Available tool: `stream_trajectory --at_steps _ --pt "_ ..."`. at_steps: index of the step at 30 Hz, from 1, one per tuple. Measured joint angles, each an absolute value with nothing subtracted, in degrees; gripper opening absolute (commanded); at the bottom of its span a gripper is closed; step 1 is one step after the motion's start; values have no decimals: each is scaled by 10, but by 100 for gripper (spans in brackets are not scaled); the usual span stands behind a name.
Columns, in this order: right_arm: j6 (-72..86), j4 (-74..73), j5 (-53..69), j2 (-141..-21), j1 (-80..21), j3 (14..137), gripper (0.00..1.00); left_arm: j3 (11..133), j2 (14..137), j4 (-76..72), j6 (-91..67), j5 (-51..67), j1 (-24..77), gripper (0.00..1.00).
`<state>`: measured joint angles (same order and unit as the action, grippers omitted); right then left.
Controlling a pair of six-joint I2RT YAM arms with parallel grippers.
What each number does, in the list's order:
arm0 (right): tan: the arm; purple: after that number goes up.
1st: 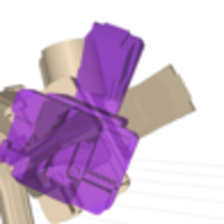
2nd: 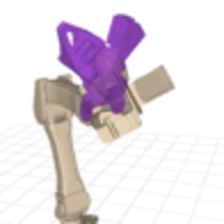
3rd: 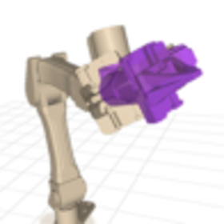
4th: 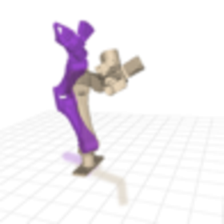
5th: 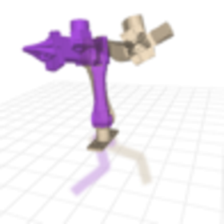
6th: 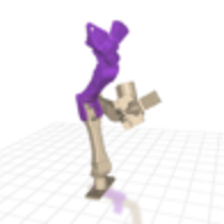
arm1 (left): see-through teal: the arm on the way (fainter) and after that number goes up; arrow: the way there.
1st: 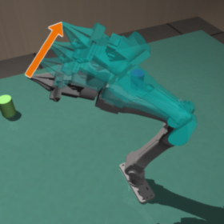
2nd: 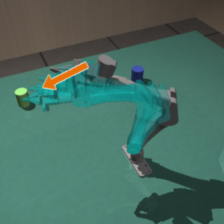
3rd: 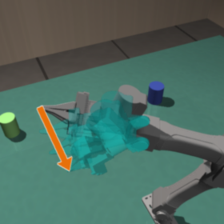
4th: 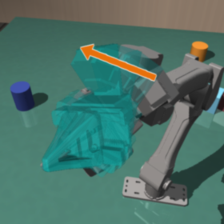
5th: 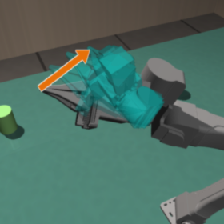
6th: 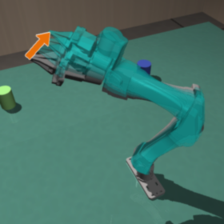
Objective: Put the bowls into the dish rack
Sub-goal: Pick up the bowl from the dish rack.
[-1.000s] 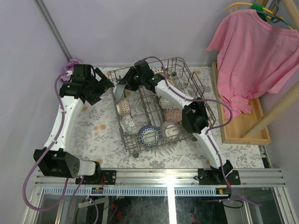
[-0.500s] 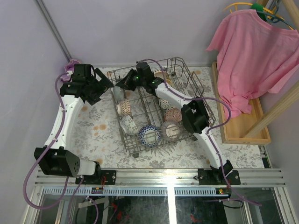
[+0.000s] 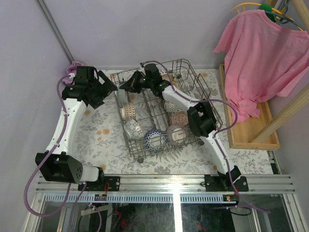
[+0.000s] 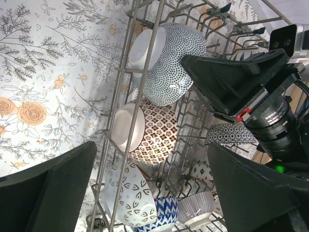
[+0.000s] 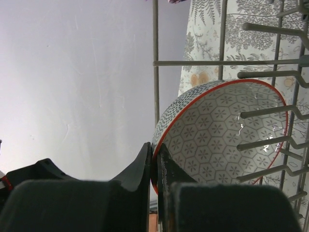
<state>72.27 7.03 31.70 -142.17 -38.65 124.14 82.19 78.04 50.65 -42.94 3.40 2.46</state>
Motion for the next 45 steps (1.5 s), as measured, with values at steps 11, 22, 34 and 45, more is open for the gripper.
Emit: stream_trajectory --at_steps 11,22,34,45 --pt "716 121 399 -1429 -367 1246 0 823 780 510 -427 29 25 96" --pt "717 149 451 -1440 -359 1292 2 823 771 518 -421 27 25 96" --pt "691 99 456 -1444 -358 1311 10 825 762 527 -414 26 25 95" --pt "675 72 447 -1451 -359 1343 13 825 762 528 -411 26 25 95"
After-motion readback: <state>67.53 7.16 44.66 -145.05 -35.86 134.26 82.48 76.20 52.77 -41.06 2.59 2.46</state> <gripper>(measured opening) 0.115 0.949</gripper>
